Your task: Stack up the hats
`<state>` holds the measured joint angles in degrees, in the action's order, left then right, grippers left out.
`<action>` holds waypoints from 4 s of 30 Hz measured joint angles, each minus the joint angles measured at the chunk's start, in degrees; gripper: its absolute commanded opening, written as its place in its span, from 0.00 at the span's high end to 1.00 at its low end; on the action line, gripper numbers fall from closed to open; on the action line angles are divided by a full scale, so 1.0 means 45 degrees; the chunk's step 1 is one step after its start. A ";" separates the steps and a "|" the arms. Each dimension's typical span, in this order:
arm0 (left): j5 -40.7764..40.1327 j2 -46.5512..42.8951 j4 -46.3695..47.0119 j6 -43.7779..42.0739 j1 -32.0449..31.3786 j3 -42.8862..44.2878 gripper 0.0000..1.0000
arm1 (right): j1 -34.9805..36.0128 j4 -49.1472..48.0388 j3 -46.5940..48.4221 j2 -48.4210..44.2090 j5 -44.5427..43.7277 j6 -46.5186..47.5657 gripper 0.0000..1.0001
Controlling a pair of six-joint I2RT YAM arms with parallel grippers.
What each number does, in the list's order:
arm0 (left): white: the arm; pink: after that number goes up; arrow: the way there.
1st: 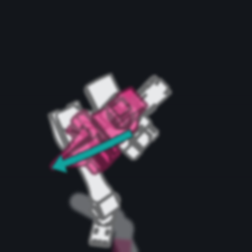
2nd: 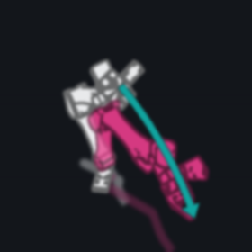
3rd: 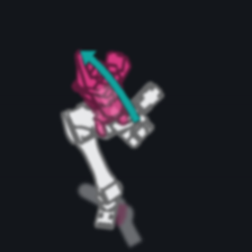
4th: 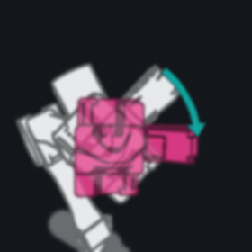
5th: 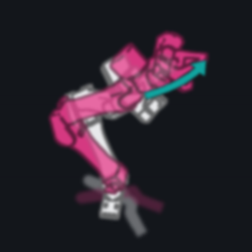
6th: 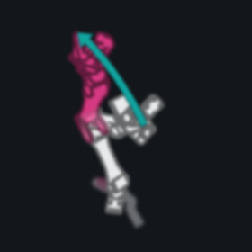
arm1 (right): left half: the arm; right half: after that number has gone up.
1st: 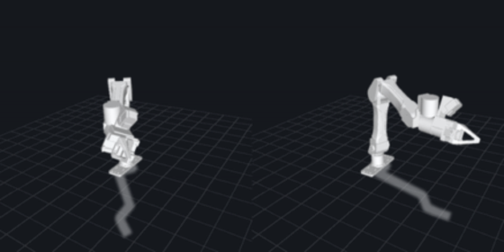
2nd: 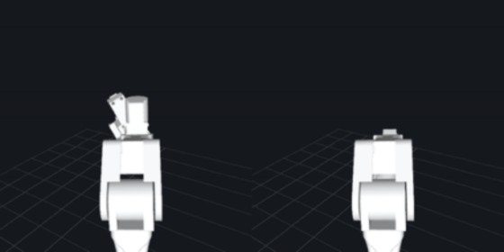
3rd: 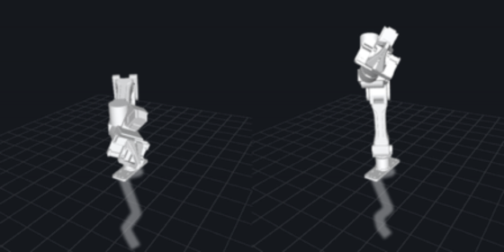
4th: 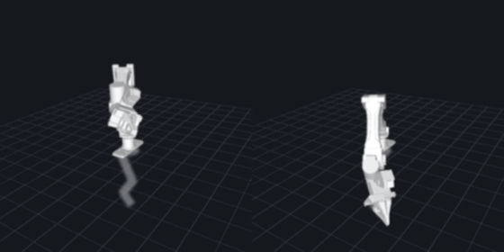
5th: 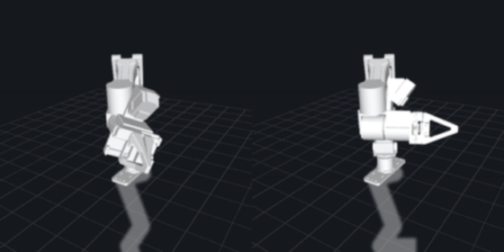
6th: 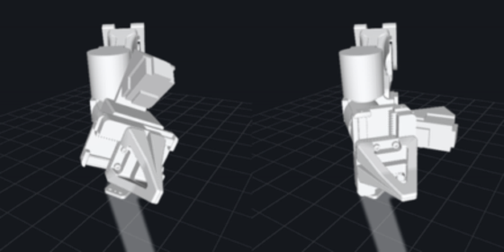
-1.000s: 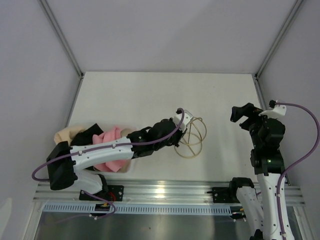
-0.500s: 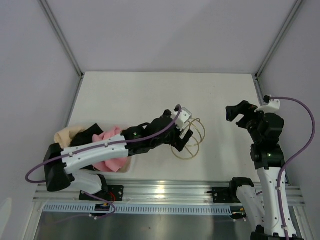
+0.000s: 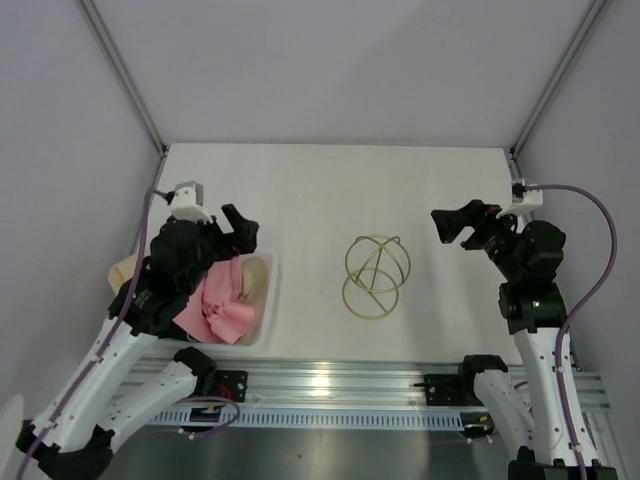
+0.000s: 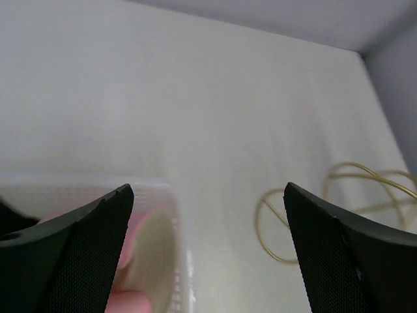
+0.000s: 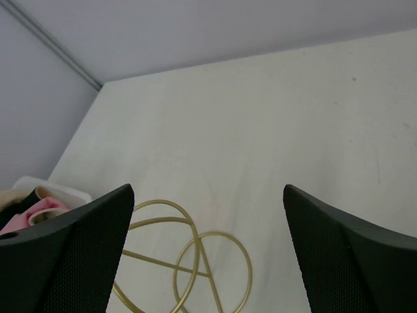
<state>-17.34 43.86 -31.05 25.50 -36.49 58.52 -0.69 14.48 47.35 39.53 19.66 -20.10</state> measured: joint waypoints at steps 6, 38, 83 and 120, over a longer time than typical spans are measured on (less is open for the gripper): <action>-0.0248 -0.0024 -0.1753 0.2195 0.4104 -0.1637 0.00 | 0.1783 -0.1622 0.0782 0.1399 0.1350 -0.0083 0.01; -0.0121 0.0884 -0.1991 0.2827 0.4794 -0.3332 0.99 | 0.3415 -0.2239 0.1389 0.3487 0.0219 0.1001 0.00; 0.4920 0.6484 0.4702 -0.1200 -0.0228 0.5717 0.99 | 0.5416 -0.3347 0.2633 0.4294 0.2467 0.2098 0.02; 1.0783 0.7791 0.2652 -0.1467 -0.1423 0.6309 0.99 | 0.4949 -0.0947 0.0787 0.1622 -0.5202 0.2011 0.01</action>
<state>31.18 78.91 -19.11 18.90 -42.89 86.91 21.58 10.22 50.89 46.83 -3.75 -11.05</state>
